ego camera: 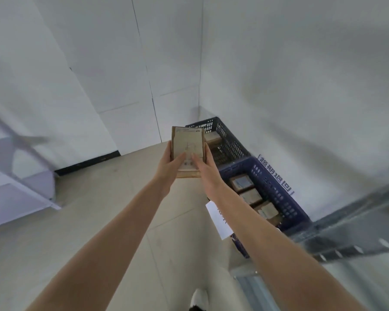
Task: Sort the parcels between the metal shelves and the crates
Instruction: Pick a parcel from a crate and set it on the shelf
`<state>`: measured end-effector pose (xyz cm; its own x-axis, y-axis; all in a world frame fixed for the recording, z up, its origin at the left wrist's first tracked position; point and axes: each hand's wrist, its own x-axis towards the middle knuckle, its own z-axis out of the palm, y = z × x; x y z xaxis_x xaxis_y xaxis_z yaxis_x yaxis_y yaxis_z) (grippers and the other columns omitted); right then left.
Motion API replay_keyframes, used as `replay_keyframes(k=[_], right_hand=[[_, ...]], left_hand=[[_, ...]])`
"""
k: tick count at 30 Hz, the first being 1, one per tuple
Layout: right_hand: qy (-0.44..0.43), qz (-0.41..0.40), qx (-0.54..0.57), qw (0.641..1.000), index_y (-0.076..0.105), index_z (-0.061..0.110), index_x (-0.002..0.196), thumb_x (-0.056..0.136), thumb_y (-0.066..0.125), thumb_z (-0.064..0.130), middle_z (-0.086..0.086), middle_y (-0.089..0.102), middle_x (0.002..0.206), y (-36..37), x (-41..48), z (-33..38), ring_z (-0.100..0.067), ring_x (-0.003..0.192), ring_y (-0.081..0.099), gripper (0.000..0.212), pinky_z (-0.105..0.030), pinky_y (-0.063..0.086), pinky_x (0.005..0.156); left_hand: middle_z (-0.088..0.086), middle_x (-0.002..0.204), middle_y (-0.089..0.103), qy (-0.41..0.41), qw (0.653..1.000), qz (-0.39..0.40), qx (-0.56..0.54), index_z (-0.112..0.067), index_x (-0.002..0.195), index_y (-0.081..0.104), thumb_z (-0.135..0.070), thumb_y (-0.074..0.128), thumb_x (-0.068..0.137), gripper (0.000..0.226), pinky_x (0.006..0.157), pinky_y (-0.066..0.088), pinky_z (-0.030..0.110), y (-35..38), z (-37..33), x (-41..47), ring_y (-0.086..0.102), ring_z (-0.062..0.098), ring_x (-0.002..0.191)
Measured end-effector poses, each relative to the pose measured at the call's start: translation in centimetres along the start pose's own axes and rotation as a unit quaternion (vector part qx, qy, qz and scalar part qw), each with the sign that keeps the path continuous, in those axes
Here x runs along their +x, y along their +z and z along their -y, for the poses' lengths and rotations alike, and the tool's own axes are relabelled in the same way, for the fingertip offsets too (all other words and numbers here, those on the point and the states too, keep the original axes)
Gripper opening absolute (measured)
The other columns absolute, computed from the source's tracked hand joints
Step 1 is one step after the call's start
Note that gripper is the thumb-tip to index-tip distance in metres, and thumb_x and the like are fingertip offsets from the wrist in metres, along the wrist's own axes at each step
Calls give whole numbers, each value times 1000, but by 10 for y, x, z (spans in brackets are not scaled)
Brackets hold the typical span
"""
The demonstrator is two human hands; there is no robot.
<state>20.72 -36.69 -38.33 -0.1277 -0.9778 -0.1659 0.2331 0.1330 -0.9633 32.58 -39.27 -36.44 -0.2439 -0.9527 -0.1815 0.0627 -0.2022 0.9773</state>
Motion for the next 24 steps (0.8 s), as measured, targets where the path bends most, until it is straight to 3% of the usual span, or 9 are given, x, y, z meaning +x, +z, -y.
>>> replay_keyframes(k=[4, 6, 8, 11, 15, 18, 20, 22, 24], right_hand=[[20, -8, 10, 1000, 40, 29, 139, 103, 50, 10, 4, 61, 124, 1, 67, 2, -4, 106, 62, 42, -20, 54, 87], [35, -18, 15, 999, 29, 25, 152, 103, 50, 14, 2, 60, 131, 1, 101, 2, -4, 106, 61, 54, -23, 54, 91], [48, -28, 12, 998, 13, 25, 158, 104, 50, 17, -2, 53, 143, 2, 134, 8, -3, 105, 59, 66, -16, 53, 84], [34, -64, 5, 997, 31, 29, 144, 104, 50, 12, 0, 58, 128, 6, 184, 14, -3, 98, 61, 48, -11, 53, 70], [32, -108, -13, 994, 40, 22, 147, 102, 53, 15, -1, 64, 127, 6, 246, 21, -14, 109, 66, 47, -23, 57, 84], [48, -142, 2, 989, 40, 25, 147, 100, 57, 13, 4, 66, 123, -12, 288, 25, -12, 107, 66, 52, -23, 57, 83], [72, -166, 13, 983, 32, 30, 151, 98, 61, 16, 5, 65, 125, -26, 316, 25, -12, 107, 66, 62, -26, 56, 84], [99, -193, 40, 975, 17, 30, 159, 95, 66, 20, 3, 63, 131, -43, 346, 23, -17, 111, 66, 81, -36, 55, 95], [107, -219, 55, 968, 29, 28, 156, 93, 68, 18, 3, 67, 127, -61, 374, 19, -18, 110, 67, 74, -38, 55, 97]], left_hand=[[0, 130, 63, -11, 1000, 5, 0, -23, 141, 47, -9, 53, 100, 43, 77, 52, 16, -9, -4, 69, 64, 12, 107], [-1, 129, 63, -18, 1000, 16, -1, -24, 141, 46, -10, 52, 100, 44, 73, 53, 14, -15, -5, 106, 64, 10, 105], [0, 130, 62, -20, 999, 33, 2, -25, 141, 45, -10, 52, 100, 44, 70, 52, 13, -20, -9, 145, 64, 8, 103], [2, 133, 59, -28, 997, 69, 16, -25, 144, 41, -10, 50, 101, 47, 71, 53, 15, -28, -15, 202, 62, 11, 106], [5, 135, 58, -33, 991, 123, 34, -21, 146, 39, -8, 50, 101, 48, 68, 52, 11, -33, -27, 278, 62, 11, 104], [2, 136, 58, -53, 981, 177, 62, -23, 152, 31, -10, 51, 101, 55, 72, 53, 12, -26, -27, 332, 63, 8, 108], [0, 135, 60, -71, 973, 202, 85, -25, 153, 29, -14, 53, 101, 58, 80, 55, 18, -17, -22, 368, 64, 10, 111], [0, 132, 61, -89, 964, 229, 100, -26, 152, 31, -14, 55, 100, 58, 89, 56, 26, -4, -17, 407, 65, 15, 113], [1, 131, 62, -100, 956, 250, 121, -26, 150, 34, -15, 57, 99, 58, 96, 55, 36, 10, -13, 446, 65, 19, 114]])
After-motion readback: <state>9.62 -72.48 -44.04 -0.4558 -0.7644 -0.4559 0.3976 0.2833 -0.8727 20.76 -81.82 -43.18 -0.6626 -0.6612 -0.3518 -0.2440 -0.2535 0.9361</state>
